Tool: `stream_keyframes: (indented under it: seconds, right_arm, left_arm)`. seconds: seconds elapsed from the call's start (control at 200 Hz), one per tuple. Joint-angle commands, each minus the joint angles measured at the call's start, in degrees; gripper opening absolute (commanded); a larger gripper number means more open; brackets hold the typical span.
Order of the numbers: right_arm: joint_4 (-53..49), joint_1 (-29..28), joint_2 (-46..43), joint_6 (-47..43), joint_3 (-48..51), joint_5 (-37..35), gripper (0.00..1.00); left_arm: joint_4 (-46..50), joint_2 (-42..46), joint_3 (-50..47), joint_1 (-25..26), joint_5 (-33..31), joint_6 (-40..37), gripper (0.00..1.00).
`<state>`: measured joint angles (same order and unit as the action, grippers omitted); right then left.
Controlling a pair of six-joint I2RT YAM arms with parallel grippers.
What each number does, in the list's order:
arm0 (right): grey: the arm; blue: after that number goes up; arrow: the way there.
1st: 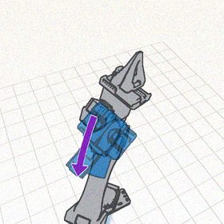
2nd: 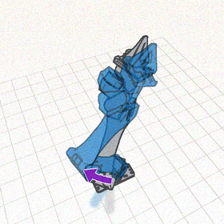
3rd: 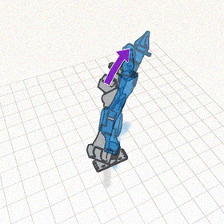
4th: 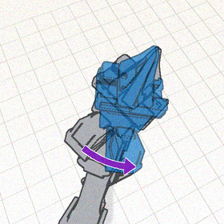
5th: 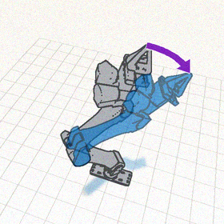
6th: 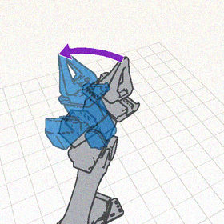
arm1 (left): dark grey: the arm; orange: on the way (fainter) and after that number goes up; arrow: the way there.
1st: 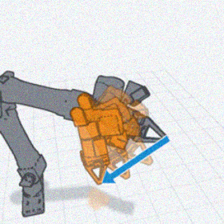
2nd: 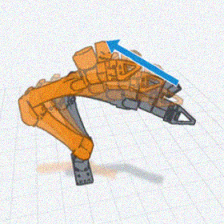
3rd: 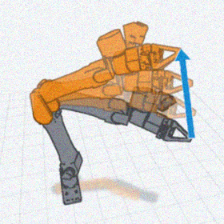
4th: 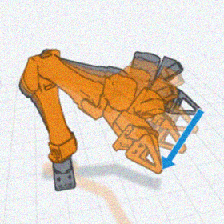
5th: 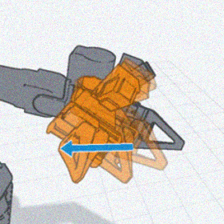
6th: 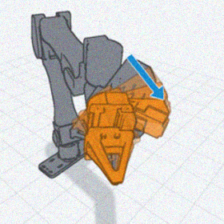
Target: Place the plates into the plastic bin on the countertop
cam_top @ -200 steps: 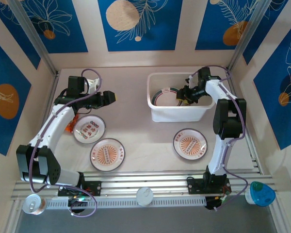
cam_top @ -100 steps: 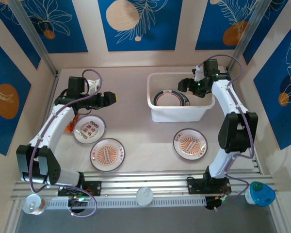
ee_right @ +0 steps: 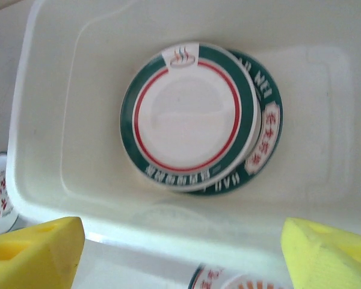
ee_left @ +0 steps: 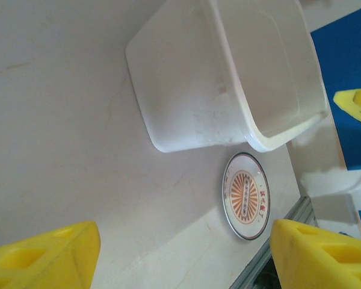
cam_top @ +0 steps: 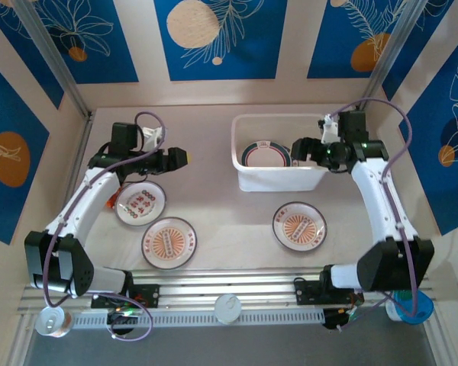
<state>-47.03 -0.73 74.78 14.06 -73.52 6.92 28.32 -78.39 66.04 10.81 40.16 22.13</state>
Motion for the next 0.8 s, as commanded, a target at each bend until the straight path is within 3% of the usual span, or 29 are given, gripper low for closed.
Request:
stream_keyframes:
  seconds: [0.0,0.255,0.39,0.595,0.795]
  right_arm:
    - [-3.4,0.1,-5.7,2.7,5.4,0.1,0.85]
    - [-6.6,-0.7,-16.6,6.7,14.2,0.6,0.83]
    - [-4.4,-5.2,-19.2,12.0,21.3,-0.2,0.81]
    - [1.3,-12.4,-16.9,18.4,29.7,-3.8,0.78]
    - [7.9,-14.7,-13.1,23.0,35.1,-5.4,0.76]
  left_arm:
    - [-1.3,0.2,-0.5,1.0,1.7,-0.1,0.74]
    - [-2.4,-1.4,-1.1,4.1,1.3,0.0,0.74]
    - [-3.7,-2.5,-1.6,4.7,1.2,0.8,0.74]
    - [-3.6,-4.3,-1.6,5.2,1.3,0.7,0.74]
    - [-6.6,-5.4,-4.4,5.7,1.4,3.1,0.74]
